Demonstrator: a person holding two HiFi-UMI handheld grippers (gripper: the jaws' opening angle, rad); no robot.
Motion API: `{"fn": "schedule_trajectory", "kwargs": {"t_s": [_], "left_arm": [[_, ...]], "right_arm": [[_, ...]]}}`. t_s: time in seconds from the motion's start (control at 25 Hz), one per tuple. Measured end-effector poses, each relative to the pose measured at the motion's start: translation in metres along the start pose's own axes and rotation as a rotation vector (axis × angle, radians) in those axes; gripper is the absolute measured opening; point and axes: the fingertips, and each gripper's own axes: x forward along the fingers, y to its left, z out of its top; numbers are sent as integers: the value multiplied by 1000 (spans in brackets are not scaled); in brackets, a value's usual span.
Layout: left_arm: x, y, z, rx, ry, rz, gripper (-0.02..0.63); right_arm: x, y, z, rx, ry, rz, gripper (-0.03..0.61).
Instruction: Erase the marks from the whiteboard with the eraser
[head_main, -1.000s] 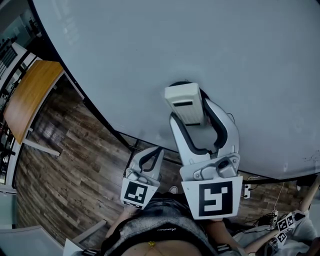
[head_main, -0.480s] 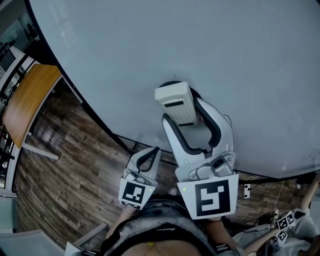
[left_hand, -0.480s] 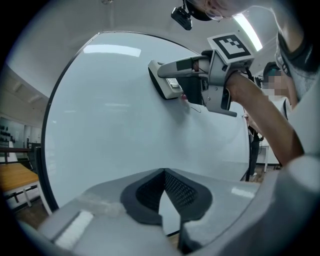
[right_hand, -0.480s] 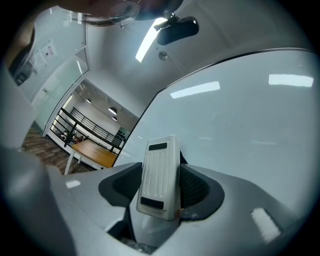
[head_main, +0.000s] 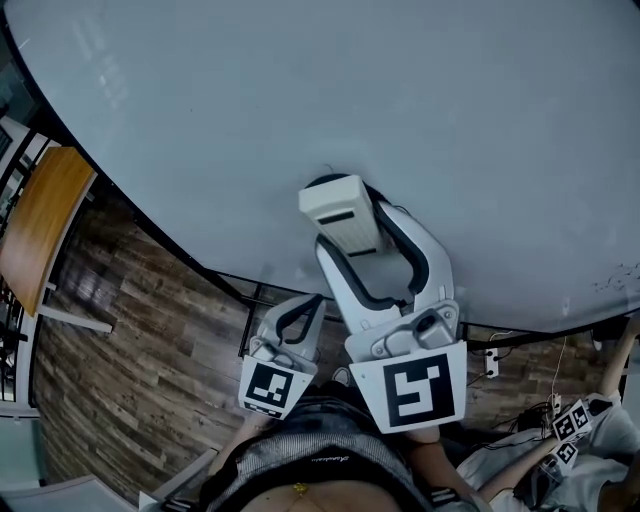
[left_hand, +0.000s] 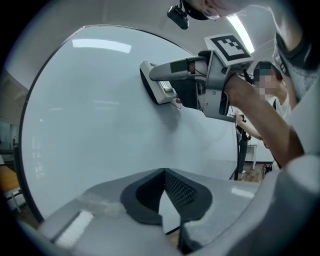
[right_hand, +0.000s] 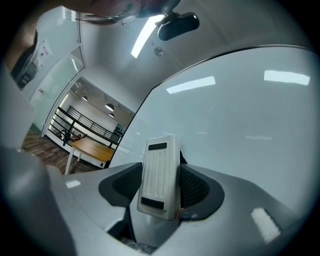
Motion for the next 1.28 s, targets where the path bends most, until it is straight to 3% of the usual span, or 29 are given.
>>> {"fn": "schedule_trajectory", "kwargs": {"t_s": [0.2, 0.44, 0.8, 1.08, 1.2, 1.28], "left_arm": [[1, -2, 2, 47, 6, -24, 0], [5, -22, 0, -51, 12, -13, 0], [2, -33, 1, -20, 3, -19, 0], [-6, -30, -8, -34, 28, -7, 0], [-9, -27, -9, 16, 34, -17, 0], [-11, -25, -9, -22, 33, -6, 0]], "right_arm": [[-3, -3, -8, -5, 24, -11, 241], [-24, -17, -28, 15, 64, -24, 241], [-31, -11, -61, 8, 108, -75, 239], [-20, 25, -107, -27, 208, -19, 239], [-16, 31, -113, -58, 207, -13, 239], [-17, 30, -110, -59, 210, -8, 239]]}}
